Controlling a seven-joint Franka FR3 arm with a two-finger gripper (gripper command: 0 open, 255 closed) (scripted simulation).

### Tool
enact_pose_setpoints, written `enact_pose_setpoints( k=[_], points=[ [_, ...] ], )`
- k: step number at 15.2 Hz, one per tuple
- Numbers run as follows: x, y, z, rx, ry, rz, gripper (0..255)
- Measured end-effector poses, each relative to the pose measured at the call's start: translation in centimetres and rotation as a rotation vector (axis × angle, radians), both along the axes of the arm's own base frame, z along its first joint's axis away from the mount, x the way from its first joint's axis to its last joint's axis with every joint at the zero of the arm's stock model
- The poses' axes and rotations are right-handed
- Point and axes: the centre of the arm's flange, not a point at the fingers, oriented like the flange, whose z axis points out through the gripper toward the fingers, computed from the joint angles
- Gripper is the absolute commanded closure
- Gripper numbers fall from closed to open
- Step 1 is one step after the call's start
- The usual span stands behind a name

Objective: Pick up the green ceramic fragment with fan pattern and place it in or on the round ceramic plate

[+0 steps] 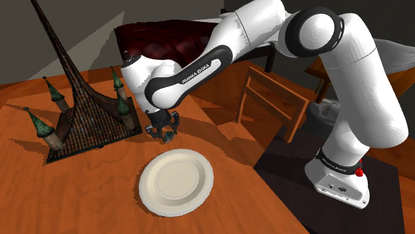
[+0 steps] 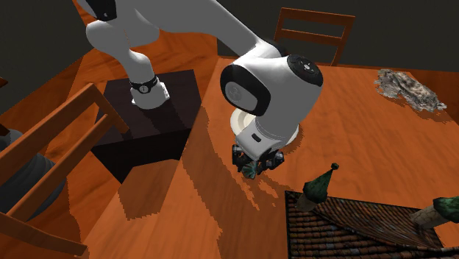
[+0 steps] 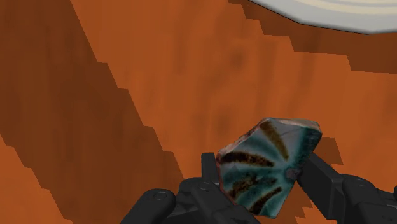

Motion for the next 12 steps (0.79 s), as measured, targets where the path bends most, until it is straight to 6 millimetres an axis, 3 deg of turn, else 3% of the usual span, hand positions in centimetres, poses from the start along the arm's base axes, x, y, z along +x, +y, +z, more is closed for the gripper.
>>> enact_pose_setpoints(
  k=[4,12],
  points=[
    [0.1,0.0,1.0,0.000,0.000,0.000,255],
    [0.1,0.1,5.0,0.000,0.000,0.000,255]
  ],
)
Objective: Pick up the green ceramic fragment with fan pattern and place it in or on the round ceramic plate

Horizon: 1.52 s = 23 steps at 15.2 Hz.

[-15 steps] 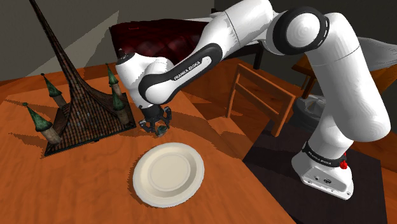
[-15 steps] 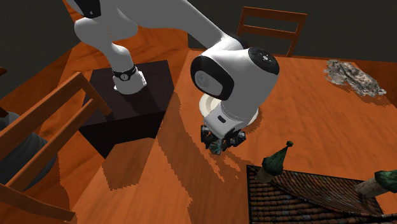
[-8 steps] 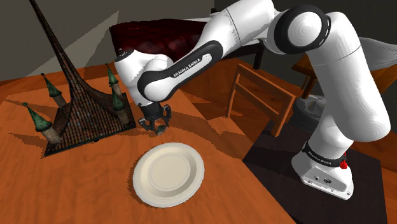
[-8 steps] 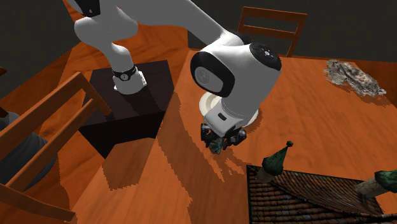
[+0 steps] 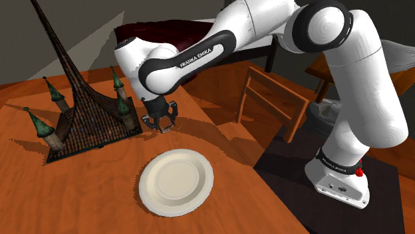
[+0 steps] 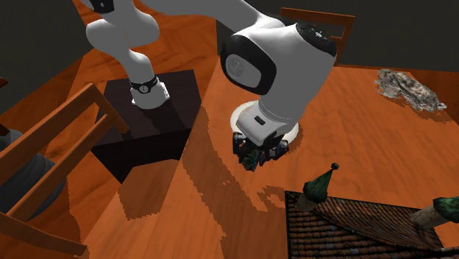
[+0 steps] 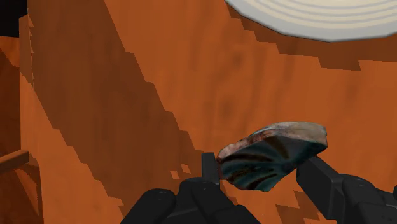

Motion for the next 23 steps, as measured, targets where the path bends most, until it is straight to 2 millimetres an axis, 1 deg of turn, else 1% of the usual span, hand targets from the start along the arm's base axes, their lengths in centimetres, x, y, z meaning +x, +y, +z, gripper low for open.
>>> enact_pose_setpoints(
  k=[5,6,7,9,12,16,19,21,22,23],
  points=[
    [-0.2,-0.1,2.9,0.000,0.000,0.000,255],
    [-0.1,-0.1,3.2,0.000,0.000,0.000,255],
    [-0.6,0.3,3.4,0.000,0.000,0.000,255],
    [-2.5,1.4,3.8,0.000,0.000,0.000,255],
    [-5.1,3.5,3.9,0.000,0.000,0.001,255],
    [-9.8,6.5,3.8,0.000,0.001,0.001,255],
    [-13.2,8.3,3.9,0.000,0.001,0.001,255],
    [-15.6,10.1,3.9,0.000,0.000,0.001,255],
    [-16.5,10.8,3.7,0.000,0.000,0.001,255],
    [-16.8,11.1,3.6,0.000,0.001,0.001,255]
  ],
)
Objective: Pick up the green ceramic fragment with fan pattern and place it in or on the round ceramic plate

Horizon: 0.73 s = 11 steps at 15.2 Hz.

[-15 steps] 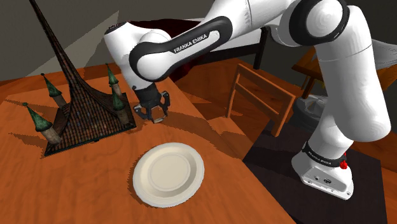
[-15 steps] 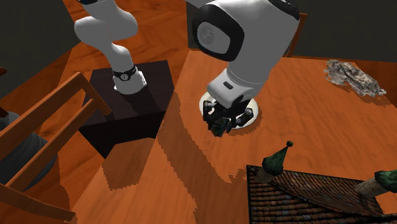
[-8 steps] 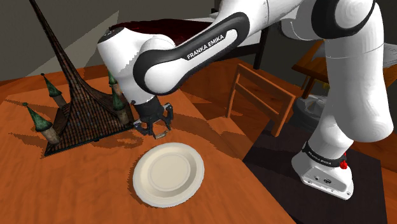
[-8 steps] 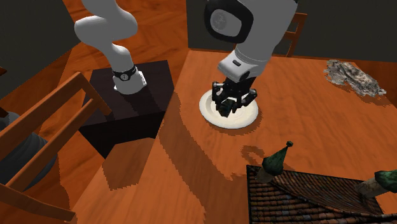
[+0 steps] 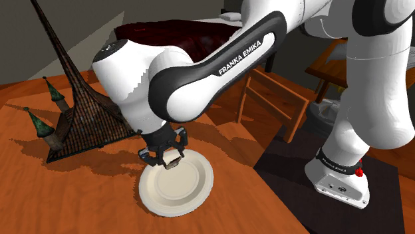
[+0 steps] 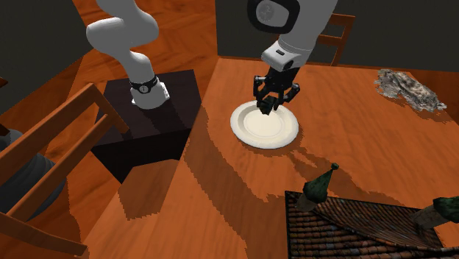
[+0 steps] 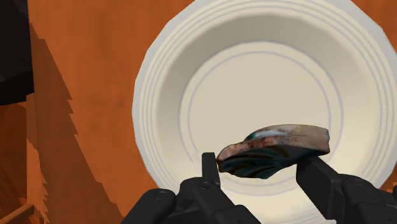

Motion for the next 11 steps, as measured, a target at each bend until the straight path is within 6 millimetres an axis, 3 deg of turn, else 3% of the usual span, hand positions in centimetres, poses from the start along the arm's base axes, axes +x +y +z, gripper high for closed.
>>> enact_pose_setpoints(
  k=[11],
  points=[
    [-0.2,0.2,-5.5,-0.001,0.000,-0.001,255]
  ],
)
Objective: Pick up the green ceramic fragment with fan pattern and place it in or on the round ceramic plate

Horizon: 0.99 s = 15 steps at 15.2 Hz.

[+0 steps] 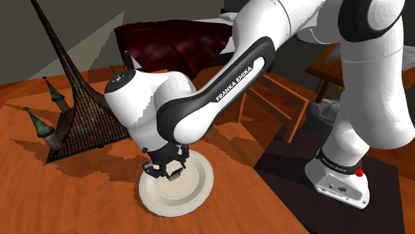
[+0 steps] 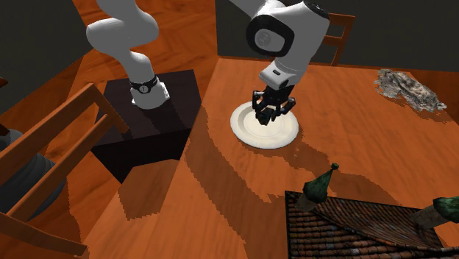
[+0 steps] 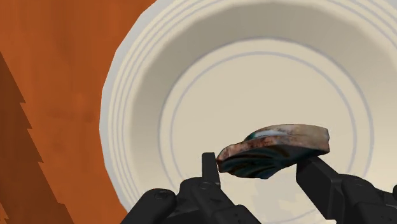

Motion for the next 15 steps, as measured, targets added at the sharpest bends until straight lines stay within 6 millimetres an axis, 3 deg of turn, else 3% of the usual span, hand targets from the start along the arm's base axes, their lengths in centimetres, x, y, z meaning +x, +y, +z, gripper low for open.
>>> enact_pose_setpoints(
  k=[8,9,15],
  points=[
    [-0.08,-0.01,-1.43,0.000,0.000,0.000,255],
    [-0.07,0.00,-1.44,0.000,0.000,0.000,0],
    [-0.07,0.00,-1.45,0.000,0.000,0.000,0]
  ],
)
